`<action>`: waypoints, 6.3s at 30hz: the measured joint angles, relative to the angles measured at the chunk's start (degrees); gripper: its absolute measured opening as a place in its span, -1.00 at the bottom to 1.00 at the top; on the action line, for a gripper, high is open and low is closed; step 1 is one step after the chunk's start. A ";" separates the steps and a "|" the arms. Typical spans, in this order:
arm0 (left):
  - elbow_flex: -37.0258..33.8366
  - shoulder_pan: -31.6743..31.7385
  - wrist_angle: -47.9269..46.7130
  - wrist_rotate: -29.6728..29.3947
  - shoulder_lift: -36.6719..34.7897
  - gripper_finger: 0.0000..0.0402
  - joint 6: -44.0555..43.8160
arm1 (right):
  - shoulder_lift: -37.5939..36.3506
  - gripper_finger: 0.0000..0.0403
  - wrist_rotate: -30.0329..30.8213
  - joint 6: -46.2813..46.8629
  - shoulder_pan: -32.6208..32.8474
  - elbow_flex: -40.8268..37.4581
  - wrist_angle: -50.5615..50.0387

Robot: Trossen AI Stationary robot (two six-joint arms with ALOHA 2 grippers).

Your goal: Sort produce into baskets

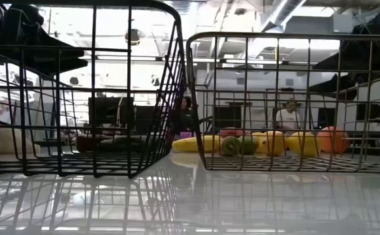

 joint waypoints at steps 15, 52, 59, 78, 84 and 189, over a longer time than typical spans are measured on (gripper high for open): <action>-0.01 0.02 -0.01 0.01 0.00 0.14 0.01 | 0.01 0.96 -0.01 0.01 -0.01 -0.01 0.00; 0.01 0.00 0.01 -0.01 0.00 0.14 0.01 | 0.01 0.96 -0.01 0.00 0.00 0.00 0.00; 0.00 0.01 0.01 0.01 0.00 0.14 0.01 | -0.01 0.96 -0.01 0.02 0.00 0.00 -0.02; -0.01 0.02 0.01 0.00 0.00 0.14 -0.01 | 0.00 0.96 -0.01 0.01 -0.02 0.00 -0.01; 0.00 0.00 0.01 0.00 0.00 0.14 0.01 | 0.00 0.96 -0.01 0.00 -0.02 -0.01 0.00; 24.34 32.39 -11.31 11.00 27.74 0.11 0.58 | 96.77 0.98 -8.69 -30.70 -36.92 61.70 -3.15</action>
